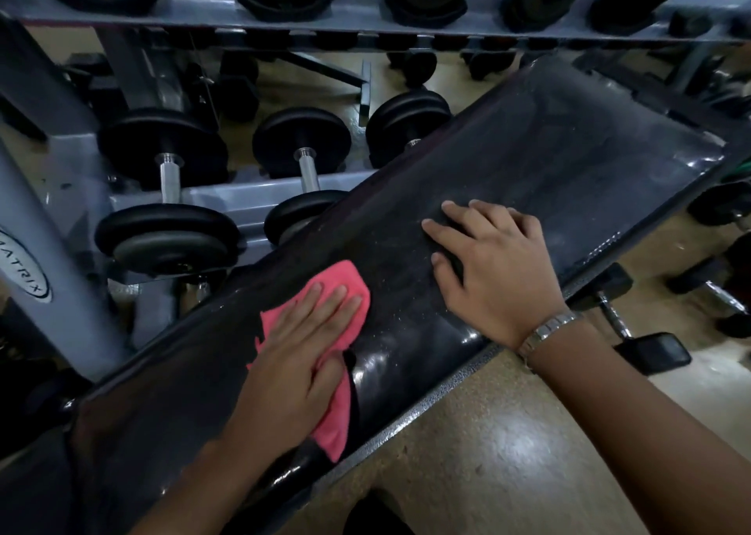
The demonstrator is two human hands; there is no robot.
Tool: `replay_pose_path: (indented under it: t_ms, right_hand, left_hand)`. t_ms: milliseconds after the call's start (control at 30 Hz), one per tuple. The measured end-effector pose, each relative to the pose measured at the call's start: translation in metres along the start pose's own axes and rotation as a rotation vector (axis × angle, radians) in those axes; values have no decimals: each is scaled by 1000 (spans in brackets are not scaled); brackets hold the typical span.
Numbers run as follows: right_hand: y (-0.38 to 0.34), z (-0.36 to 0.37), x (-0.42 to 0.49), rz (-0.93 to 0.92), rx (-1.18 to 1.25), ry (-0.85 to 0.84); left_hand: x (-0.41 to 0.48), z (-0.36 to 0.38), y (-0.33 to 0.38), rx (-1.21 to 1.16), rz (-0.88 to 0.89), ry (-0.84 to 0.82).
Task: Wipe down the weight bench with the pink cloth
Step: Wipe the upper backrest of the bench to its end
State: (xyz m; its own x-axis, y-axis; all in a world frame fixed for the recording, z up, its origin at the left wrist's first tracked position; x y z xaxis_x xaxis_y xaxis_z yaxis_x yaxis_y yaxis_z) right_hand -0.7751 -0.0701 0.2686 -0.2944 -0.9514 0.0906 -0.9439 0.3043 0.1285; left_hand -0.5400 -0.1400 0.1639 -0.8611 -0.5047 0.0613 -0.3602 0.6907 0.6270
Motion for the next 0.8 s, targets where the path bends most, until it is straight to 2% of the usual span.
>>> replay_pose_path:
  t_ms: [100, 267, 400, 433, 567, 633, 733, 800]
  right_hand:
    - [0, 0, 1, 0, 1, -10]
    - [1, 1, 0, -10, 1, 8]
    - [0, 1, -1, -14, 11, 15]
    - [0, 0, -1, -12, 9, 18]
    - [3, 2, -1, -32, -3, 21]
    - [4, 2, -1, -35, -1, 23]
    - [2, 3, -2, -23, 15, 29]
    - [2, 4, -2, -16, 16, 32]
  left_hand:
    - [15, 4, 13, -101, -172, 108]
    - [-21, 21, 29, 70, 18, 13]
    - [8, 19, 41, -115, -224, 160]
    - [11, 25, 52, -121, -219, 163]
    - [-18, 35, 45, 121, 40, 28]
    - [-16, 27, 30, 112, -22, 49]
    - [10, 25, 48, -59, -214, 165]
    - [12, 32, 63, -35, -143, 162]
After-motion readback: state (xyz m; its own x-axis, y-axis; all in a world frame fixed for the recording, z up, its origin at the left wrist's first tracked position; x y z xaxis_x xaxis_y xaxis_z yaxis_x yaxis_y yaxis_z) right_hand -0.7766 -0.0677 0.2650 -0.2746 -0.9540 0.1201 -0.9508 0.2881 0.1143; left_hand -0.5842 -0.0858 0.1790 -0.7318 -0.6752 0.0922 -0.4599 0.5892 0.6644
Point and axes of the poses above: each hand's wrist, its own x-axis towards the middle knuckle, its own z-axis out of the palm, y = z × x, the point moved 2 cm from there along x, towards the middle knuckle, and after that the axes turned 13 degrees about -y, right-handed, at the moved point
